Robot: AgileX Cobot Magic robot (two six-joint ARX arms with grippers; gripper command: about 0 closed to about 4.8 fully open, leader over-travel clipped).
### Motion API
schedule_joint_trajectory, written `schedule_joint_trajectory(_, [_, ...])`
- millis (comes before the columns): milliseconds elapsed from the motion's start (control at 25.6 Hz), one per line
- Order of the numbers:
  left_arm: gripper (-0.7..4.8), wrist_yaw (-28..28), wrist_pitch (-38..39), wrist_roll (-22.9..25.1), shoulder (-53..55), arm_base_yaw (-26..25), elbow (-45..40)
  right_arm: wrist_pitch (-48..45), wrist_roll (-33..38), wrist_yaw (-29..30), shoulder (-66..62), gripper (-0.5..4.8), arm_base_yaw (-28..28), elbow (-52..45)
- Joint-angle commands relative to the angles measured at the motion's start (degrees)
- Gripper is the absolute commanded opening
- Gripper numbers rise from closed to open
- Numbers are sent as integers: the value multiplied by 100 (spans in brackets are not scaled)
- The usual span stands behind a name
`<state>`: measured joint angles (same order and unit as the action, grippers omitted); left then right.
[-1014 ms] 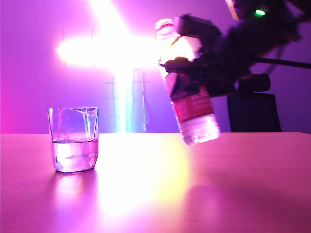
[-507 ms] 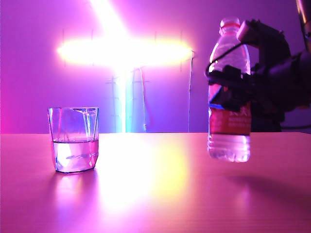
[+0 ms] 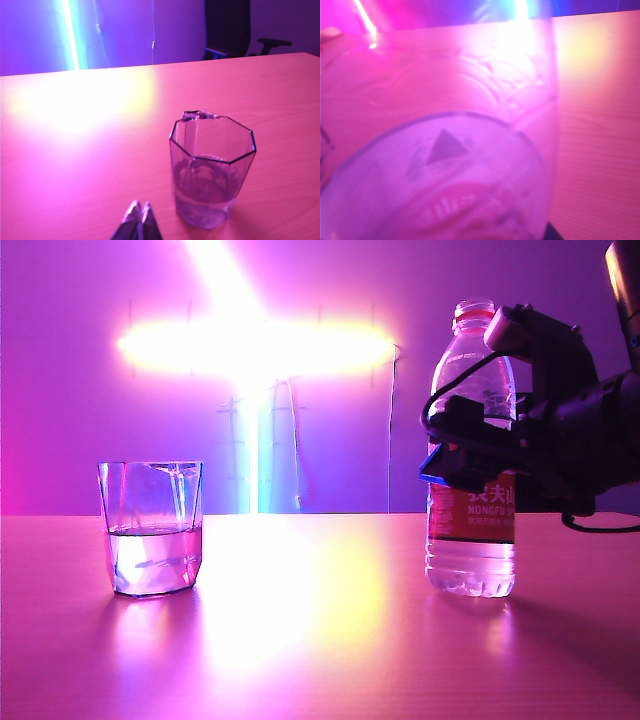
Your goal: Pick up the mineral water bottle on the table and pour water into the mug until it's half full.
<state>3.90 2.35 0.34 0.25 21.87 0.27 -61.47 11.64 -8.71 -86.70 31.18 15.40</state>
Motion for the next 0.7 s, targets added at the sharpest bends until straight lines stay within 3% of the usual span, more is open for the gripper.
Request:
schedule_joint_trajectory(39, [-2,-7,-72,-15,9,-11,22,-4,15,308,17,423,11,4])
schedule_joint_trajectory(117, [-2,-7,-70,-15,9,-11,22,-13,13,306,33,469,11,-50])
schedule_joint_trajectory(546, [-2,-9,-72,-15,9,-31,24,-52,72,544,1458,479,26,-1268])
schedule_joint_trajectory(702, [-2,-22,-70,-15,9,-551,24,186,361,1029,2428,479,72,-1541])
